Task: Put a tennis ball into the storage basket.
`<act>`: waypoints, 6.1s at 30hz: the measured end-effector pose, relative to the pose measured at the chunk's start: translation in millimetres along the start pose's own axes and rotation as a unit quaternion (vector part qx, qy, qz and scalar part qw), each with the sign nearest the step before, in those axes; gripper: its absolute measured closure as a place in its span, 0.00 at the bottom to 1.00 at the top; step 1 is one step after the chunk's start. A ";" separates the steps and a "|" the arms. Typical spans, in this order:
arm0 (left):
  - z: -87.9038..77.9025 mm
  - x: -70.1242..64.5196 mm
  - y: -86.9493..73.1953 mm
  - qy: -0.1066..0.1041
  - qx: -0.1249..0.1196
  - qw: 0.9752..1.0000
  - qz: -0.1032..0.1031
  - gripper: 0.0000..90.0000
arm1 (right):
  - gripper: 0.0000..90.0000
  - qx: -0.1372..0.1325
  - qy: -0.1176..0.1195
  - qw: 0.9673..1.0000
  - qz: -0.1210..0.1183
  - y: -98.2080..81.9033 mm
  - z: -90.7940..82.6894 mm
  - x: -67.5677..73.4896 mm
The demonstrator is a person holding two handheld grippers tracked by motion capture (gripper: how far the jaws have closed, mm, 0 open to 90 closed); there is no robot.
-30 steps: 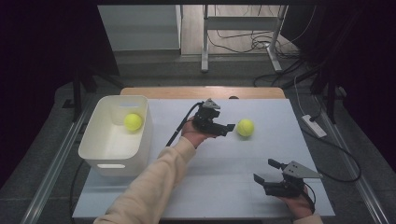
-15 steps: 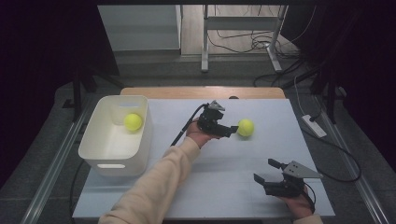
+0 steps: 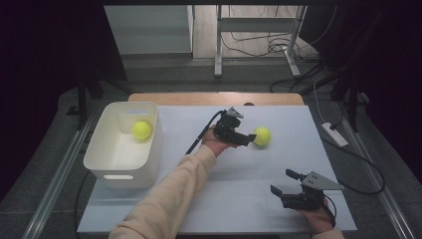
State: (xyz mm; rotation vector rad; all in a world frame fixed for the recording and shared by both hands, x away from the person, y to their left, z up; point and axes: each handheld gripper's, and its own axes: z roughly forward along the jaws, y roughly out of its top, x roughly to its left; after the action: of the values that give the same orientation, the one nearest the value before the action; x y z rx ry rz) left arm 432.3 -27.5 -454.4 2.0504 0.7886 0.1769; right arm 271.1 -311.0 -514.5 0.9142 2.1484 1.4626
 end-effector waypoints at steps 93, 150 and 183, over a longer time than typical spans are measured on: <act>94.3 4.6 12.9 0.000 0.058 0.998 0.006 0.19 | 0.16 0.004 -0.003 1.000 0.001 -2.0 -0.5 4.5; 42.5 5.1 23.6 -0.014 0.041 0.999 0.009 0.31 | 0.16 0.003 -0.009 1.000 0.002 -2.3 -2.4 3.1; -2.4 1.7 19.4 -0.013 0.005 1.000 0.011 0.31 | 0.16 0.005 -0.012 1.000 -0.002 -1.8 -1.5 3.4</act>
State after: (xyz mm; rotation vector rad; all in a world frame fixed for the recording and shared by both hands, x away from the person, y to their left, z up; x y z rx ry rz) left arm 441.7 -32.3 -437.9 2.0672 0.7514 0.1589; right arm 267.2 -310.1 -515.5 0.9253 2.1421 1.4331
